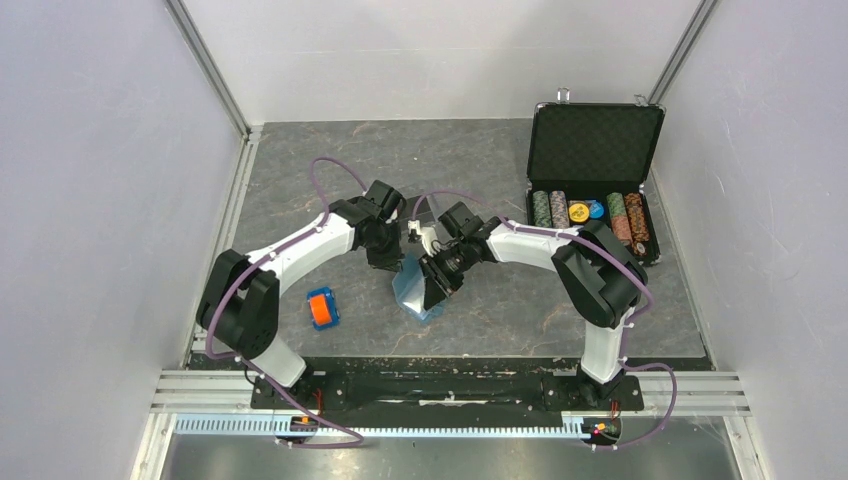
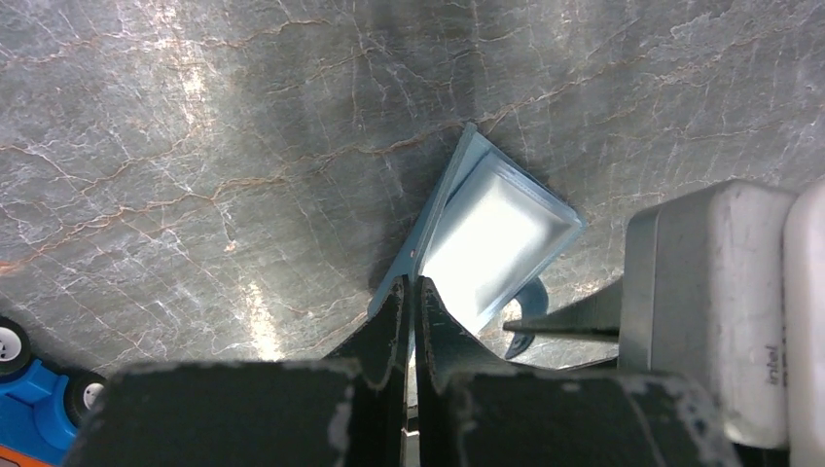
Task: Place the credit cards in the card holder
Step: Close the card holder at the center of the board.
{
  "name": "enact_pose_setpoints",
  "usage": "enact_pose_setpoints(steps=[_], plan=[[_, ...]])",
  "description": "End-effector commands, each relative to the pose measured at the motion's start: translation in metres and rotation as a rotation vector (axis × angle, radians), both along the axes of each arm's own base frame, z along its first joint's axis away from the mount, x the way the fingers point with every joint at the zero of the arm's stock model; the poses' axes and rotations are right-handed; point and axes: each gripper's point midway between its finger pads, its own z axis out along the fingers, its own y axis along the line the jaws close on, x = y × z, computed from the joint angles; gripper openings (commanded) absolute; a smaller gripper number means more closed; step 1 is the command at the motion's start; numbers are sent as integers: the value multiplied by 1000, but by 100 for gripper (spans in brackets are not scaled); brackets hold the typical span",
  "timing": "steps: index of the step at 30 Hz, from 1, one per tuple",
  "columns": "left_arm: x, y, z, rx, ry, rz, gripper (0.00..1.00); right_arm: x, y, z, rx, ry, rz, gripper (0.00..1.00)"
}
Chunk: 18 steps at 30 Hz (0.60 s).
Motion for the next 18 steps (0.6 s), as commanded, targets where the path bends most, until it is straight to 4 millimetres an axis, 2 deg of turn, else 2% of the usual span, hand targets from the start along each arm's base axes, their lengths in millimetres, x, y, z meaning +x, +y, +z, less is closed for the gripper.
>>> enact_pose_setpoints(steps=[1, 6, 10, 14, 18], plan=[[15, -9, 8, -45, -31, 47, 2, -18, -9, 2, 22, 9, 116, 21], [20, 4, 15, -6, -59, 80, 2, -25, -28, -11, -62, -4, 155, 14], [21, 12, 22, 13, -79, 98, 2, -27, -35, -16, -88, -16, 160, 0], [22, 24, 24, 65, -99, 119, 2, -19, -41, -20, -132, -60, 142, 0], [18, 20, 25, 58, -82, 72, 3, -5, -43, -21, -170, -117, 92, 0]])
